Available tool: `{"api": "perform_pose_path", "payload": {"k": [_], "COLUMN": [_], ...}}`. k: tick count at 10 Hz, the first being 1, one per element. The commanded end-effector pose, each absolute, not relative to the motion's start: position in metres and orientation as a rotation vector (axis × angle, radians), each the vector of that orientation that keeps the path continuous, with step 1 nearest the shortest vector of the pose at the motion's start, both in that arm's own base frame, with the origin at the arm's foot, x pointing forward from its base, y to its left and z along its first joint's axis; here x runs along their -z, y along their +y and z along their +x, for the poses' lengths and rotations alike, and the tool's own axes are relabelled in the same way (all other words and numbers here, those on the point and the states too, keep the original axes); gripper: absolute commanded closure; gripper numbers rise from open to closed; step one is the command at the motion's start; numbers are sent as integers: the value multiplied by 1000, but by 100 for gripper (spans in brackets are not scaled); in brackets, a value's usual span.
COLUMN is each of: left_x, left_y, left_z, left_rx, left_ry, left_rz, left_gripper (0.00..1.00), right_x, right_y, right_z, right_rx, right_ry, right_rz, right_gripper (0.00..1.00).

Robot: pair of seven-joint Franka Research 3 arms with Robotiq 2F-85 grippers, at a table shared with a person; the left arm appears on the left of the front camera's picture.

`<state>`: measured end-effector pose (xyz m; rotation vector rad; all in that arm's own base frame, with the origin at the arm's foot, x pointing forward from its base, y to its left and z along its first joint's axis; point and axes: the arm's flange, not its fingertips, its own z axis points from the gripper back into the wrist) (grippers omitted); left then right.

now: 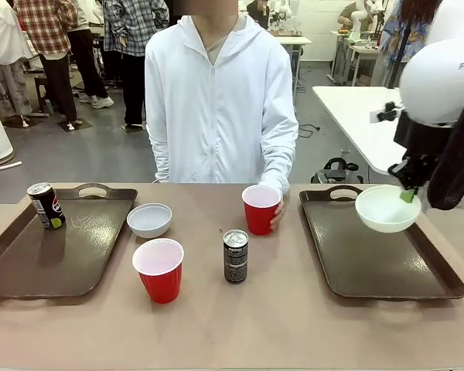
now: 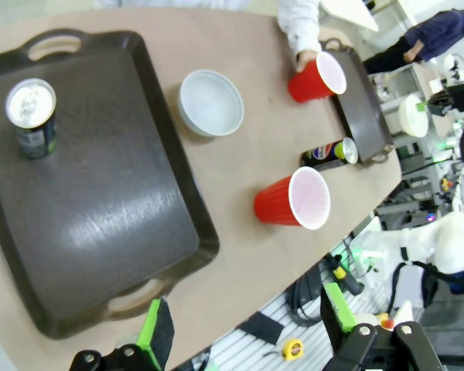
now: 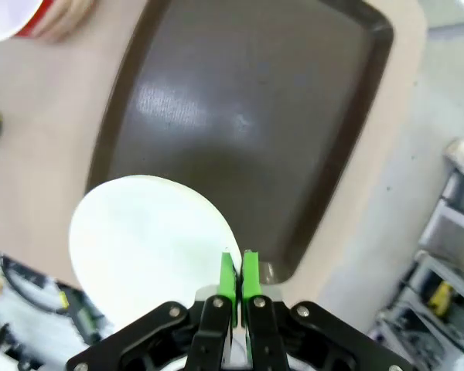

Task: Prepare tableware on both trays.
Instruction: Pick up a Picnic Bowl from the table and place it on a Handle tray.

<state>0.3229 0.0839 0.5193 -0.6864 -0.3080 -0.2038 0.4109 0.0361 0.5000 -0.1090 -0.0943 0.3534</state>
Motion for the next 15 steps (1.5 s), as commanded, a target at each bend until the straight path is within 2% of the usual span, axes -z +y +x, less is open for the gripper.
{"api": "perform_pose_path", "payload": {"k": [1, 2, 4, 5, 6, 7, 8, 9, 15], "left_x": [-519, -519, -519, -519, -519, -519, -519, -519, -519], "left_y": [83, 83, 83, 83, 83, 83, 83, 83, 83], "left_z": [323, 323, 323, 323, 323, 323, 323, 323, 323], "left_rx": [214, 214, 214, 214, 214, 214, 214, 214, 214], "left_ry": [-320, -320, -320, -320, -320, -320, -320, -320, -320], "left_rz": [-705, -705, -705, -705, -705, -705, -705, -705, -705], "left_gripper": [0, 0, 0, 0, 0, 0, 0, 0, 0], "right_x": [-494, -500, -500, -500, -485, -474, -476, -485, -480], "right_y": [20, 36, 36, 24, 22, 29, 45, 48, 43], "right_z": [418, 411, 411, 413, 419, 392, 326, 289, 322], "right_rx": [-195, -353, -353, -306, -383, -460, -613, -644, -566], "right_ry": [-137, -94, -94, -102, -82, -18, -120, -190, -97], "right_rz": [-60, -109, -109, -97, -87, -19, -147, -199, -168], "right_gripper": [100, 100, 100, 96, 96, 96, 96, 96, 96]}}
